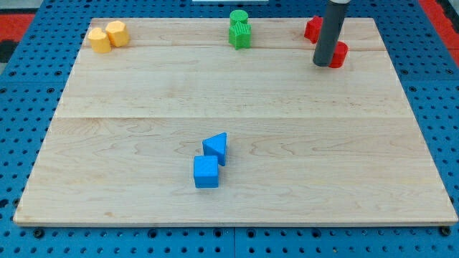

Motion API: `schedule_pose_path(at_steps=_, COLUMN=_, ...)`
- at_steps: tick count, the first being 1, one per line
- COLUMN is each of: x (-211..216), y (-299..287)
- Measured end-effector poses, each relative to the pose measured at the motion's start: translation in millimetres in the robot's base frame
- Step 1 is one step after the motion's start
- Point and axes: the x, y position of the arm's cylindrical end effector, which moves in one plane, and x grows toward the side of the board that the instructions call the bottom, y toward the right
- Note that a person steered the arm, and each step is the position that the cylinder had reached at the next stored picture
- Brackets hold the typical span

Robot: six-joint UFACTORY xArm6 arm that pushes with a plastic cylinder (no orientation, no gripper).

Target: Move the red circle to the right side of the red star

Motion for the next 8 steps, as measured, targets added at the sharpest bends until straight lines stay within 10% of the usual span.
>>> schedule_pose_path(at_steps=8, x=-96, y=69)
